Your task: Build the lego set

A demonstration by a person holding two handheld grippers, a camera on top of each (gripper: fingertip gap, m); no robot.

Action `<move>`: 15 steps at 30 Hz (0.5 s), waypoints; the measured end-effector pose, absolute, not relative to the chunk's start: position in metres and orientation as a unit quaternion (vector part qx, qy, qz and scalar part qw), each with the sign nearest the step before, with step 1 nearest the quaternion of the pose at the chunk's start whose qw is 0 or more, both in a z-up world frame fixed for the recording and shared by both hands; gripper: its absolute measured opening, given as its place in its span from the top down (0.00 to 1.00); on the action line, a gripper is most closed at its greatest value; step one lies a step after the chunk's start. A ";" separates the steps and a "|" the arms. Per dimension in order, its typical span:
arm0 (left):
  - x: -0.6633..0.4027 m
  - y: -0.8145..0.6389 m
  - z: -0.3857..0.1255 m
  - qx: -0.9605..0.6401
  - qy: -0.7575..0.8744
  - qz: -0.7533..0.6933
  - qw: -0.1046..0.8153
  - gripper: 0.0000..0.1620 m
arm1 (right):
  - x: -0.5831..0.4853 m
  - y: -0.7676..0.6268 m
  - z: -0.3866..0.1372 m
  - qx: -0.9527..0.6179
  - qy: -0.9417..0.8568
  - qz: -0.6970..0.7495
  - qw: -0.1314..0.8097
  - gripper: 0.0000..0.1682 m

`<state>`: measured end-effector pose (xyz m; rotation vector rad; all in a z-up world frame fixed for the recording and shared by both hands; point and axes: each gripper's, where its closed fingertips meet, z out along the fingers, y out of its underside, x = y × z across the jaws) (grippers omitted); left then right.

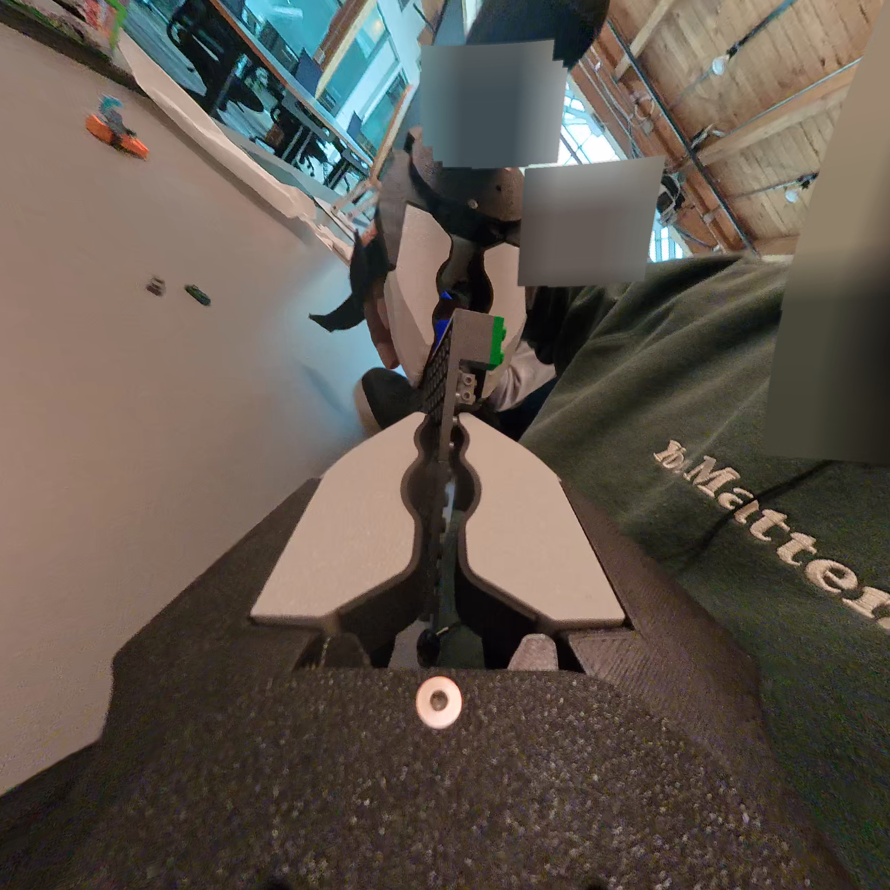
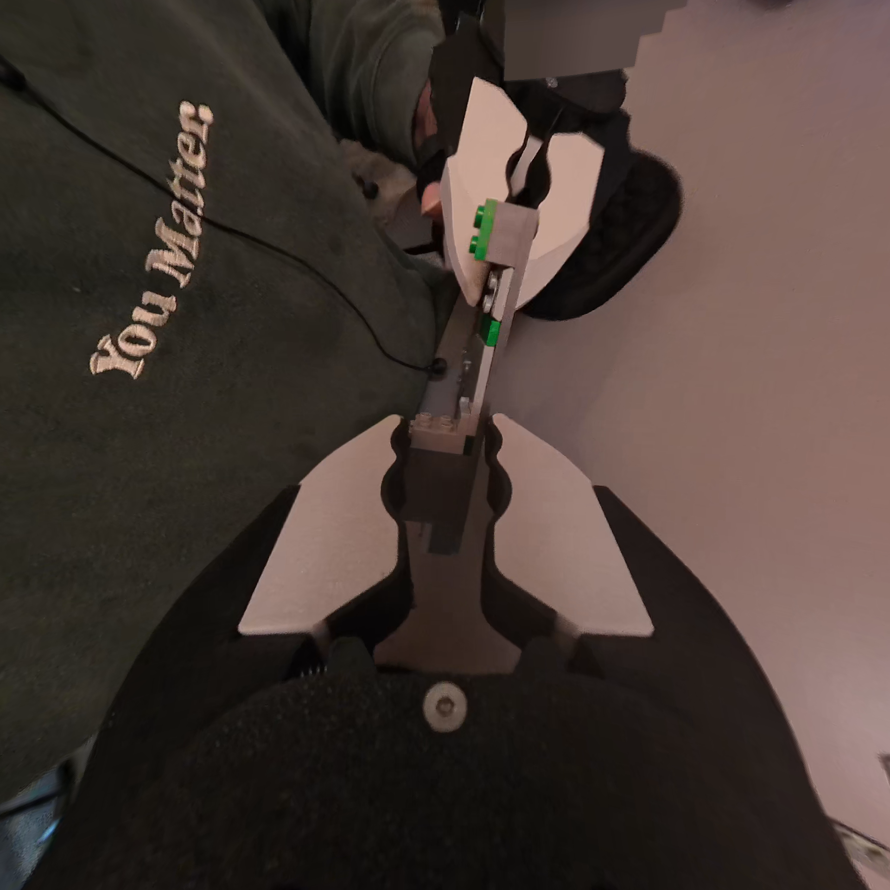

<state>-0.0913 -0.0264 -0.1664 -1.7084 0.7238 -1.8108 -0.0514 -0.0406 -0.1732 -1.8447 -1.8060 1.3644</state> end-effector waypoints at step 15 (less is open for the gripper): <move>-0.088 0.029 -0.170 -0.637 0.015 -0.745 0.199 0.96 | -0.028 0.027 -0.156 -0.645 -0.528 0.233 0.501 0.78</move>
